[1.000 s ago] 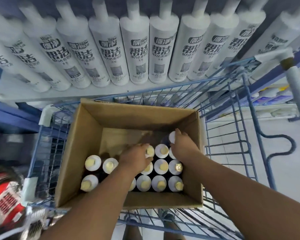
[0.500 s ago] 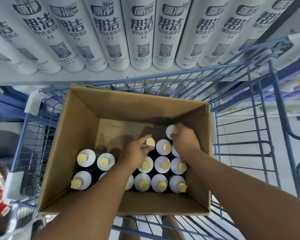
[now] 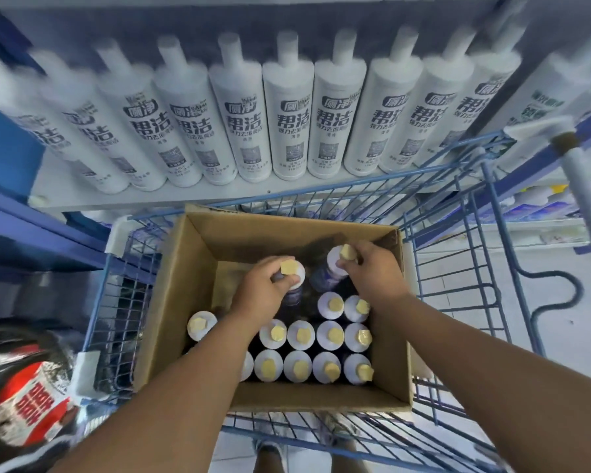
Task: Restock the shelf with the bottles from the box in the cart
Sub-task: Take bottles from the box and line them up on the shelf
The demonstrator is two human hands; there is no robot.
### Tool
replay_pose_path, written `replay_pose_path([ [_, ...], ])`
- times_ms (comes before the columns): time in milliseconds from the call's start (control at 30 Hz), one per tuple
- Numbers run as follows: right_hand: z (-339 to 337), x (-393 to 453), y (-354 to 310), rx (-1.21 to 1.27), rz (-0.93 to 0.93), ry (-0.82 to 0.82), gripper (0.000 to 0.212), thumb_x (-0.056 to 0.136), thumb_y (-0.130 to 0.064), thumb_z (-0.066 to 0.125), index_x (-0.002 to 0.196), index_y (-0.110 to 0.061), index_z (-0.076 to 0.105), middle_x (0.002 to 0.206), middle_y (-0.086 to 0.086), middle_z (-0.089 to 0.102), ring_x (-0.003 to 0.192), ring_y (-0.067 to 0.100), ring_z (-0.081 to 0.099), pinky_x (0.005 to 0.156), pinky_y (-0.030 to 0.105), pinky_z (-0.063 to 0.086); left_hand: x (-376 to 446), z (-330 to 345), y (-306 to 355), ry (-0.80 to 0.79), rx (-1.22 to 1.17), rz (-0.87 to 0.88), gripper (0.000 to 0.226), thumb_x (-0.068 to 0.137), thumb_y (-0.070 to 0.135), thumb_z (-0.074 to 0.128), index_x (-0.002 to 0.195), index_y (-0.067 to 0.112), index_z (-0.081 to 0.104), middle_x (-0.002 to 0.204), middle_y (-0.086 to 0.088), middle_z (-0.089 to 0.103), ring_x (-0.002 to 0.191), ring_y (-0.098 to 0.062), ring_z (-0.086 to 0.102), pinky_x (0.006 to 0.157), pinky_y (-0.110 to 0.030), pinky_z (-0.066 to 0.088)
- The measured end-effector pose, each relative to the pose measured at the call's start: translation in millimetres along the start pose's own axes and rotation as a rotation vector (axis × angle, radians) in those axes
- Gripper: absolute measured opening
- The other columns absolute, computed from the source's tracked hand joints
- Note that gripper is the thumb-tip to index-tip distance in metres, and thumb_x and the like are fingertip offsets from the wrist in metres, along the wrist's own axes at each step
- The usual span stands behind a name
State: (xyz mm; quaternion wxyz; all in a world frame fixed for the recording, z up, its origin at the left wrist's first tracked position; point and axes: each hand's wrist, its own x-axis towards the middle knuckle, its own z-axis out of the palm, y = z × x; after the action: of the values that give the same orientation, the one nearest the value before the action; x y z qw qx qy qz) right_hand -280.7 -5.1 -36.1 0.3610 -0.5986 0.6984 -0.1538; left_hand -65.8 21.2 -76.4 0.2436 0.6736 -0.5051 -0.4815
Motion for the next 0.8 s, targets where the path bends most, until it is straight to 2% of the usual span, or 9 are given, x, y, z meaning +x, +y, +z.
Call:
replay_pose_path([
  [67, -13.1, -4.6, -16.6, -0.008, -0.055, 0.041, 0.030, 0.090, -0.028, 0.068, 0.118, -0.016, 0.063, 0.094, 0.003, 0.066, 0.084, 0.017, 0.056, 0.061, 0.018, 0.036, -4.3, -15.6, 18.5, 0.027, 0.007, 0.031, 0.034, 0.087, 0.024, 0.075, 0.120, 0.030, 0.069, 0.125, 0.012, 0.061, 0.111, -0.009, 0.059, 0.094, -0.026, 0.047],
  [133, -26.5, -10.0, -36.3, 0.008, -0.099, 0.039, 0.024, 0.090, -0.026, 0.068, 0.111, -0.017, 0.063, 0.087, 0.000, 0.062, 0.080, 0.015, 0.053, 0.053, 0.013, 0.033, -9.2, -31.8, 40.0, 0.039, 0.005, 0.065, 0.036, 0.088, 0.023, 0.074, 0.123, 0.026, 0.068, 0.125, 0.010, 0.061, 0.111, -0.009, 0.059, 0.093, -0.026, 0.046],
  [300, -63.3, -21.5, -88.7, 0.092, -0.199, 0.048, 0.011, 0.087, -0.025, 0.070, 0.092, -0.022, 0.061, 0.087, 0.001, 0.065, 0.083, 0.018, 0.058, 0.061, 0.021, 0.039, -24.2, -75.6, 99.3, 0.084, 0.019, 0.141, 0.031, 0.089, 0.025, 0.072, 0.119, 0.026, 0.068, 0.117, 0.010, 0.064, 0.105, -0.007, 0.061, 0.087, -0.023, 0.047],
  [400, -85.8, -29.7, -116.5, 0.118, -0.241, 0.081, 0.014, 0.085, -0.026, 0.073, 0.084, -0.027, 0.059, 0.081, -0.007, 0.063, 0.074, 0.005, 0.055, 0.060, 0.010, 0.040, -33.0, -97.9, 132.7, 0.123, 0.024, 0.193, 0.030, 0.091, 0.026, 0.070, 0.121, 0.024, 0.066, 0.112, 0.011, 0.060, 0.101, -0.005, 0.059, 0.076, -0.011, 0.041],
  [500, -105.4, -35.9, -140.7, 0.182, -0.298, 0.091, 0.014, 0.083, -0.024, 0.076, 0.087, -0.022, 0.063, 0.084, -0.008, 0.066, 0.081, 0.006, 0.059, 0.065, 0.006, 0.040, -43.1, -115.3, 164.0, 0.183, -0.009, 0.230, 0.032, 0.093, 0.027, 0.068, 0.124, 0.022, 0.065, 0.114, 0.008, 0.056, 0.104, -0.010, 0.058, 0.083, -0.021, 0.047],
  [567, -117.4, -38.4, -155.0, 0.214, -0.318, 0.109, 0.014, 0.082, -0.026, 0.077, 0.088, -0.023, 0.064, 0.089, -0.008, 0.068, 0.088, 0.006, 0.062, 0.073, 0.013, 0.044, -49.6, -126.5, 183.1, 0.210, -0.031, 0.265, 0.031, 0.094, 0.029, 0.066, 0.124, 0.023, 0.065, 0.118, 0.005, 0.058, 0.107, -0.012, 0.059, 0.090, -0.032, 0.051],
  [633, -128.9, -39.8, -168.2, 0.264, -0.332, 0.141, 0.014, 0.081, -0.029, 0.077, 0.088, -0.024, 0.066, 0.092, -0.008, 0.069, 0.090, 0.006, 0.063, 0.079, 0.023, 0.050, -56.1, -137.8, 202.5, 0.229, -0.061, 0.312, 0.022, 0.095, 0.030, 0.065, 0.117, 0.028, 0.065, 0.117, 0.006, 0.059, 0.105, -0.011, 0.059, 0.087, -0.029, 0.052],
  [700, -139.9, -41.5, -181.5, 0.313, -0.348, 0.147, 0.015, 0.082, -0.029, 0.077, 0.090, -0.020, 0.069, 0.091, -0.008, 0.070, 0.088, 0.003, 0.064, 0.080, 0.026, 0.051, -61.4, -148.0, 220.6, 0.243, -0.084, 0.348, 0.016, 0.095, 0.032, 0.064, 0.111, 0.032, 0.064, 0.116, 0.006, 0.060, 0.105, -0.010, 0.060, 0.084, -0.026, 0.051],
  [800, -155.2, -42.1, -200.1, 0.405, -0.386, 0.144, 0.012, 0.081, -0.028, 0.078, 0.089, -0.022, 0.070, 0.091, -0.008, 0.073, 0.091, 0.005, 0.066, 0.084, 0.028, 0.053, -68.4, -158.7, 246.9, 0.277, -0.086, 0.381, 0.022, 0.096, 0.034, 0.063, 0.116, 0.027, 0.067, 0.120, 0.002, 0.059, 0.107, -0.013, 0.060, 0.087, -0.029, 0.051],
])
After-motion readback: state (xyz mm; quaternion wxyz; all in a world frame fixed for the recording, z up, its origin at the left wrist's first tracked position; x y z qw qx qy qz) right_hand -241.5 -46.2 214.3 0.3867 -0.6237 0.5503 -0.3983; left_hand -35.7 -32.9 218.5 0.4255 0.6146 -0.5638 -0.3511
